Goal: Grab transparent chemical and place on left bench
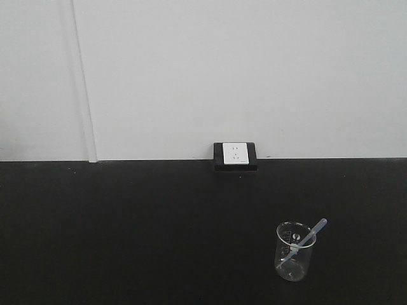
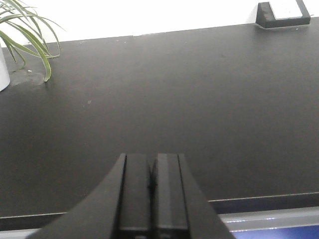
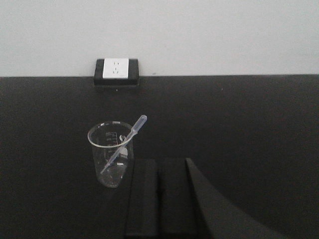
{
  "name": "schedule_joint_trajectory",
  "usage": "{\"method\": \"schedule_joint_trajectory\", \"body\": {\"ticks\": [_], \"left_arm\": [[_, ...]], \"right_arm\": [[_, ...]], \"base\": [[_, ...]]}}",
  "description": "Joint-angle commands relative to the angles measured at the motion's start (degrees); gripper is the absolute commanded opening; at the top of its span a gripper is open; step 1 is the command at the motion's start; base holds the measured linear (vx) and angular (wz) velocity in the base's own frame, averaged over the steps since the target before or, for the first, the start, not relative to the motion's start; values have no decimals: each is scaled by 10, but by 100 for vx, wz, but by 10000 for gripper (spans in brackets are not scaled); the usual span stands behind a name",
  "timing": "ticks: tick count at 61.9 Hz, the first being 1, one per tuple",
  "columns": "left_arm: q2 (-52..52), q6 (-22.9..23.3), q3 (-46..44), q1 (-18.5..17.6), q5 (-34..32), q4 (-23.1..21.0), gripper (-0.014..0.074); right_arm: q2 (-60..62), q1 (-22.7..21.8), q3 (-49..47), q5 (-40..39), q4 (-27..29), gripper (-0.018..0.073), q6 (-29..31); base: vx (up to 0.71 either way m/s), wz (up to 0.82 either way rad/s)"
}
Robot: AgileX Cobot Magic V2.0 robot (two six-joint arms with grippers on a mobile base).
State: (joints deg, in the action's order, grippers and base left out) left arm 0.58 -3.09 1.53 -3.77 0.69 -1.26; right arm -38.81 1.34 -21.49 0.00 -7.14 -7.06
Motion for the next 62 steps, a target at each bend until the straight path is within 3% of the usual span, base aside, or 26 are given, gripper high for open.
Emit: {"method": "schedule_joint_trajectory", "body": {"ticks": [1,15,29,46,62], "left_arm": [[11,4,9,-1,-45,0,-4],[11,4,9,-1,-45,0,-4],[11,4,9,-1,-45,0,-4],[11,4,9,-1,-45,0,-4],[11,4,9,-1,-45,0,-4]], "right_arm": [[-61,-3,-34,-85,-3,85,-1],[-181,-3,-66,-123,-1,277,-5],[-301,-3,-65,-335,-1,461,-10],[-460,-3,-75,-508,-16,461,-115],[-582,-3,-180,-508,-36,461,-131]], "base": [[0,0],[0,0],[0,0],[0,0],[0,0]]}}
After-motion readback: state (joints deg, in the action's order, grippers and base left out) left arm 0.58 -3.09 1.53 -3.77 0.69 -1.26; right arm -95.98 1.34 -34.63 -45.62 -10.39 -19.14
